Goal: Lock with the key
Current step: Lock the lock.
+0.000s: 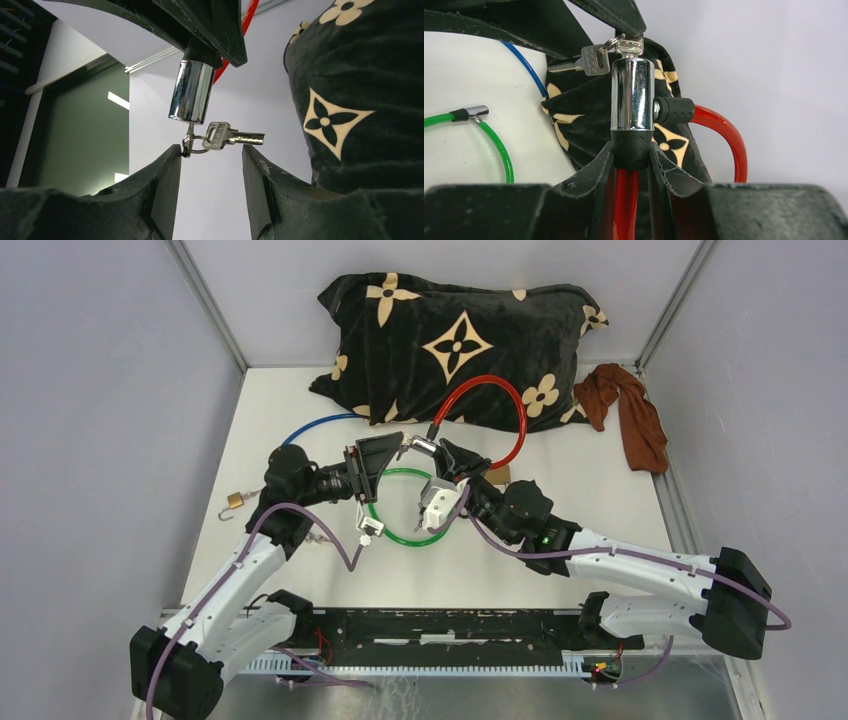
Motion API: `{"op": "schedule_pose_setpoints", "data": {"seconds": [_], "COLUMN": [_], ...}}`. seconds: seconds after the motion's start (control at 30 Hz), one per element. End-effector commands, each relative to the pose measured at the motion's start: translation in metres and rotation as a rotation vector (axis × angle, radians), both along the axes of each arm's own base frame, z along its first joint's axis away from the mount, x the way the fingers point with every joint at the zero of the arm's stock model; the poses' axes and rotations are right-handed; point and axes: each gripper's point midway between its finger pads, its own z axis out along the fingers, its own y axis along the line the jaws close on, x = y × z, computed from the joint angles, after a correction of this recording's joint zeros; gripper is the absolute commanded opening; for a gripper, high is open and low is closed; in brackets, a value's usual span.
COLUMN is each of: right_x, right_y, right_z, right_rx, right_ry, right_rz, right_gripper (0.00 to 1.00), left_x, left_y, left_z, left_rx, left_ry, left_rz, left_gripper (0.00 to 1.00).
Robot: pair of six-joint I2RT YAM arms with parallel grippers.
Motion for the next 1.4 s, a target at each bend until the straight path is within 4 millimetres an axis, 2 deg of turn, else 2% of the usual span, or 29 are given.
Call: {"op": "schedule_pose_setpoints", "data": {"seconds": [0.0,0.1,0.4,0.57,0.8,0.93,1.07,1.17,1.37], "right_x": [-0.009,-0.009,-0.011,-0.011,-0.012,-0.008,-0.004,0.000,-0.001], "right_y": [-0.006,-0.006,-0.003,0.000,0.002,-0.006,-0.016,-0.018,-0.020], "right_z": [0.062,0.060,0.060,0.060,0.063,0.067,0.074,0.074,0.078], "right_rx": [0.148,0.141,0.129,0.123,0.123,0.139,0.159,0.144,0.152], "right_ry": [-0.087,-0.090,-0.103,-0.108,-0.120,-0.143,-0.192,-0.218,-0.259], "right_rz": [0.020,0.017,0.019,0.024,0.023,-0.030,-0.089,-0.119,-0.138], "right_gripper": [0.00,0.00,0.00,0.00,0.00,0.00,0.00,0.00,0.00], "left_x": [-0.022,-0.022,-0.022,-0.024,-0.022,-0.031,-0.053,-0.065,-0.069], "left_y": [-0.009,-0.009,-0.011,-0.010,-0.009,-0.005,-0.006,-0.007,-0.009], "left_z": [0.028,0.029,0.033,0.035,0.036,0.020,-0.005,-0.019,-0.025], "left_rx": [0.099,0.099,0.101,0.096,0.098,0.118,0.140,0.147,0.107], "left_ry": [-0.418,-0.417,-0.382,-0.371,-0.331,-0.085,0.257,0.445,0.668], "left_rz": [-0.072,-0.074,-0.090,-0.083,-0.057,-0.045,-0.037,-0.026,0.013], "left_gripper": [0.54,0.53,0.42,0.28,0.02,0.02,0.02,0.02,0.02]}}
